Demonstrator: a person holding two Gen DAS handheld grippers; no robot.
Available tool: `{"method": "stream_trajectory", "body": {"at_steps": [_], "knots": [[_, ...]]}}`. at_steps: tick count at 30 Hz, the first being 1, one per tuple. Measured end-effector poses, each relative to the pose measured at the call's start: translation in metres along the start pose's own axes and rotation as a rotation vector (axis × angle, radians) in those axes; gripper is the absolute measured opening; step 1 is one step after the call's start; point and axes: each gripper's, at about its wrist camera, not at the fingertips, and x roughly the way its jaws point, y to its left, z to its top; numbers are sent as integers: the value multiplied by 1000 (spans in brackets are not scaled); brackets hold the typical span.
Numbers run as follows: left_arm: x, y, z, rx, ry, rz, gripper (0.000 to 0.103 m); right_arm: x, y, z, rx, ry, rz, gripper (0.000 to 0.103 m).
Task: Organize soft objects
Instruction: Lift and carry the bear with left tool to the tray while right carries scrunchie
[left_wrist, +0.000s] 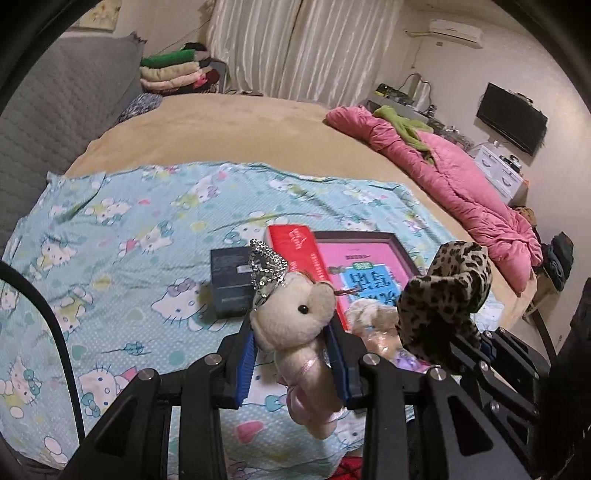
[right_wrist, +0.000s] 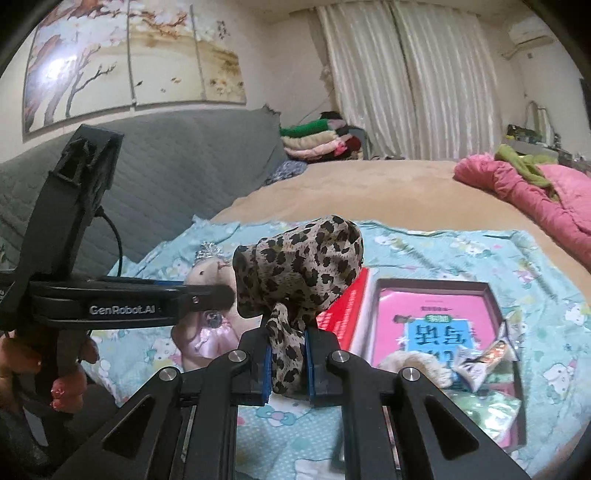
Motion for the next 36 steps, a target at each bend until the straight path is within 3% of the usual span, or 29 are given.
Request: {"method": "stream_trajectory", "body": {"at_steps": [20,36], "knots": [[0,-88,27,155,-45,-10,35,-44,-63,11,115,-103,-141,13],[21,-113,36,183,1,-37,35,-69,-100,12,196,-158,-205,13]]}}
